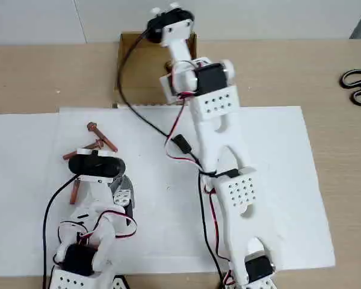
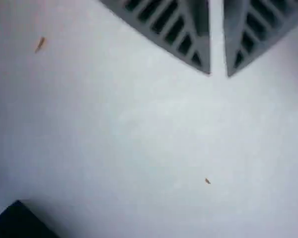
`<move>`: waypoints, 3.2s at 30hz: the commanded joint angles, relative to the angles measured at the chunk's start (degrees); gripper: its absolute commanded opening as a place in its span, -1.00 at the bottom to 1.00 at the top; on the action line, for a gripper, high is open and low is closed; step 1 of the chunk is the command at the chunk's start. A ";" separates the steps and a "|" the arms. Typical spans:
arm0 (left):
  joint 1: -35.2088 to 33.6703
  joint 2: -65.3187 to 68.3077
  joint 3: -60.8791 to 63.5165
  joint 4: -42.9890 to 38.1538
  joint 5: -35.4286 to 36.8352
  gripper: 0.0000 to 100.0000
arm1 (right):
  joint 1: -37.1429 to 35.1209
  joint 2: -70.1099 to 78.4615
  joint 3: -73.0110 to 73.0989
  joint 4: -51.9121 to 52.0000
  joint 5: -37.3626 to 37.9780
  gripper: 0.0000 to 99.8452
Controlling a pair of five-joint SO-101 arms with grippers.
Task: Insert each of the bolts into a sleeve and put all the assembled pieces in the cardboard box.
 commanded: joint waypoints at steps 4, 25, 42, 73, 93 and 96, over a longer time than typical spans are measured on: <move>-0.26 -0.44 -0.22 -0.18 0.62 -0.99 | -4.44 -16.66 26.99 0.75 -0.79 -0.99; -0.26 -0.44 -0.22 -0.09 0.62 -0.99 | -1.01 -11.91 37.80 -0.22 10.81 -0.71; -0.26 -0.44 -0.22 -0.09 0.62 -0.99 | -1.27 -7.87 37.80 -1.27 14.59 -0.70; -0.26 -0.44 -0.22 -0.09 0.62 -0.99 | -2.24 2.07 37.80 -4.70 12.04 -1.00; -4.13 -0.09 -2.51 2.55 2.11 -0.98 | 3.82 -29.41 46.33 1.01 12.13 -1.00; -4.57 0.00 -9.01 7.56 0.70 -0.98 | 7.52 -37.23 55.74 0.75 12.48 -1.00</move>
